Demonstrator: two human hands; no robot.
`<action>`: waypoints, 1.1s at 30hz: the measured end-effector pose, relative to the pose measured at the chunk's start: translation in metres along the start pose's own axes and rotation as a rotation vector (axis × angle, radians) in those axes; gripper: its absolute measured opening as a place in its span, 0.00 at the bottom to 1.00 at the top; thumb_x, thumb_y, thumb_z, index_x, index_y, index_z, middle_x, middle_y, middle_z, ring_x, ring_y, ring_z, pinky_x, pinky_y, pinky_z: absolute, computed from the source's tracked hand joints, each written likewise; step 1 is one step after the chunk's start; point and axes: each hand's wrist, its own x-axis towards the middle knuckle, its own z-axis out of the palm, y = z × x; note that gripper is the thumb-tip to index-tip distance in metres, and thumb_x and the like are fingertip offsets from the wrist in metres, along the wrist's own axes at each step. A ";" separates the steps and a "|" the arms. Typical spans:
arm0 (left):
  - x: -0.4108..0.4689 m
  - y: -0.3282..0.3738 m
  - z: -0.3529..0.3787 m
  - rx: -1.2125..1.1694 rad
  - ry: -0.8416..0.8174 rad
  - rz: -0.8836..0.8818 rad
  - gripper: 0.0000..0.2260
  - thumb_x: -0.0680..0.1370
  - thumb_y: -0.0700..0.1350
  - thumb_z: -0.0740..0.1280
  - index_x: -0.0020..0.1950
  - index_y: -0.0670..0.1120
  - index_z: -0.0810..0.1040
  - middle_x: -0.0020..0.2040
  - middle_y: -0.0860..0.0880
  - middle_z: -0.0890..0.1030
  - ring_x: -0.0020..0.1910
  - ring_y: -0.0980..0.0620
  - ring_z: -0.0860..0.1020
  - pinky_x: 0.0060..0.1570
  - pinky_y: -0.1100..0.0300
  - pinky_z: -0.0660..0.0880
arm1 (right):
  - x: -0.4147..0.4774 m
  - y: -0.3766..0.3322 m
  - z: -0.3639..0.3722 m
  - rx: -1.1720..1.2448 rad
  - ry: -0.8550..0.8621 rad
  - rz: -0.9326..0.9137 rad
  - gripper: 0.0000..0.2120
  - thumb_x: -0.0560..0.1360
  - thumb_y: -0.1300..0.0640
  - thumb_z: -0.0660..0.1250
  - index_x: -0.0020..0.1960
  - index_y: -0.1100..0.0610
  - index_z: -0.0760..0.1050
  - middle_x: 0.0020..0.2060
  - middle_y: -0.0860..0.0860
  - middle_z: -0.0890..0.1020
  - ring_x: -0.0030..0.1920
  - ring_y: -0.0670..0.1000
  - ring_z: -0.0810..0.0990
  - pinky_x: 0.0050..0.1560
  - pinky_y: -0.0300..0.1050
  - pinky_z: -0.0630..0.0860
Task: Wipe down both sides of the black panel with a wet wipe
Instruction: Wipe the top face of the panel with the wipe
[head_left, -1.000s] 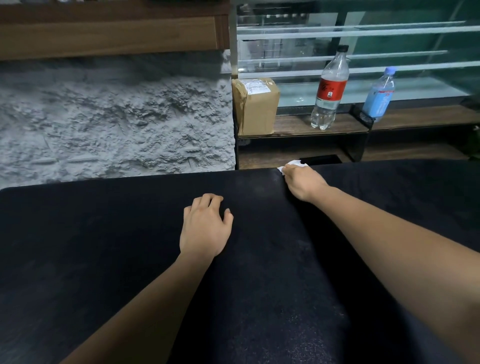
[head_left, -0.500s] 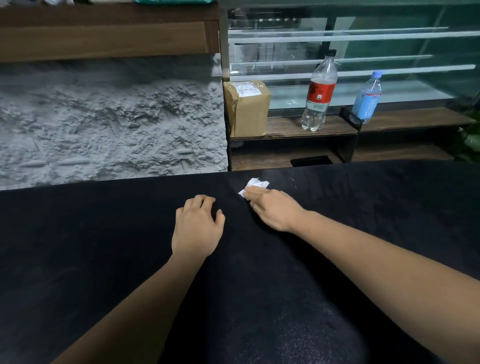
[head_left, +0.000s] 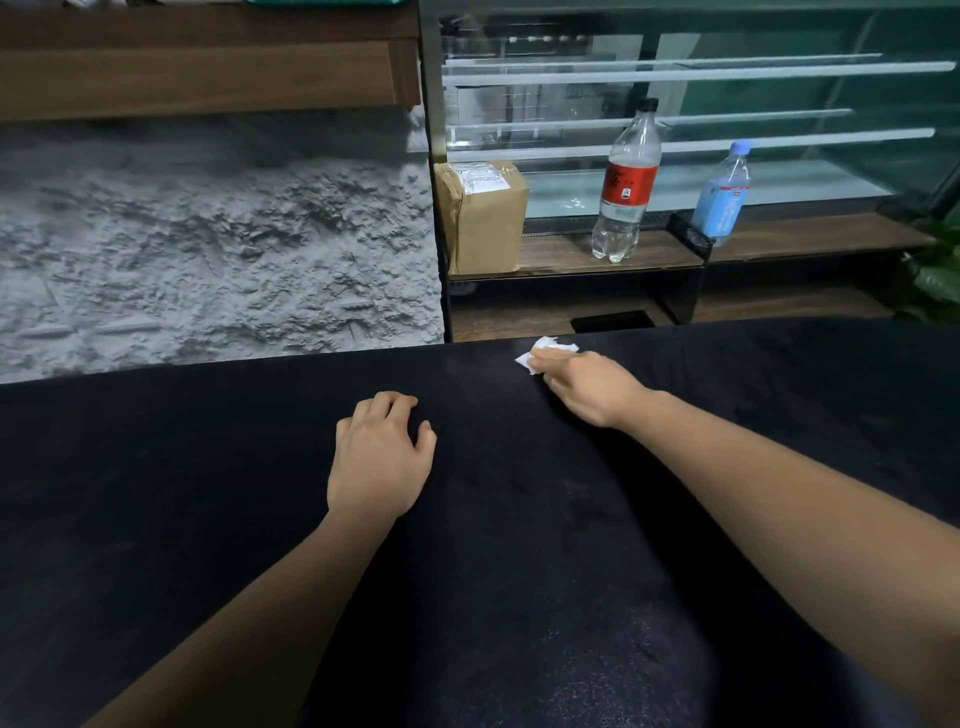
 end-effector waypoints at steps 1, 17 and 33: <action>0.000 0.000 0.000 0.003 0.000 0.001 0.21 0.83 0.58 0.58 0.71 0.51 0.76 0.68 0.55 0.75 0.68 0.51 0.72 0.69 0.49 0.69 | 0.000 0.007 -0.002 0.009 0.009 0.013 0.16 0.84 0.59 0.54 0.66 0.46 0.74 0.60 0.32 0.73 0.57 0.50 0.78 0.55 0.47 0.73; 0.000 0.001 0.000 -0.007 0.004 0.002 0.20 0.83 0.58 0.58 0.71 0.51 0.77 0.68 0.55 0.76 0.67 0.51 0.72 0.69 0.49 0.68 | 0.010 0.035 -0.011 -0.043 0.040 0.255 0.16 0.86 0.62 0.52 0.67 0.63 0.73 0.65 0.61 0.74 0.59 0.62 0.77 0.62 0.55 0.76; 0.000 0.001 -0.001 -0.015 0.002 0.002 0.20 0.83 0.58 0.58 0.71 0.51 0.77 0.67 0.55 0.76 0.68 0.51 0.72 0.68 0.49 0.68 | -0.039 -0.033 0.013 -0.018 -0.013 -0.091 0.17 0.85 0.57 0.54 0.72 0.47 0.70 0.69 0.41 0.72 0.55 0.54 0.79 0.51 0.51 0.74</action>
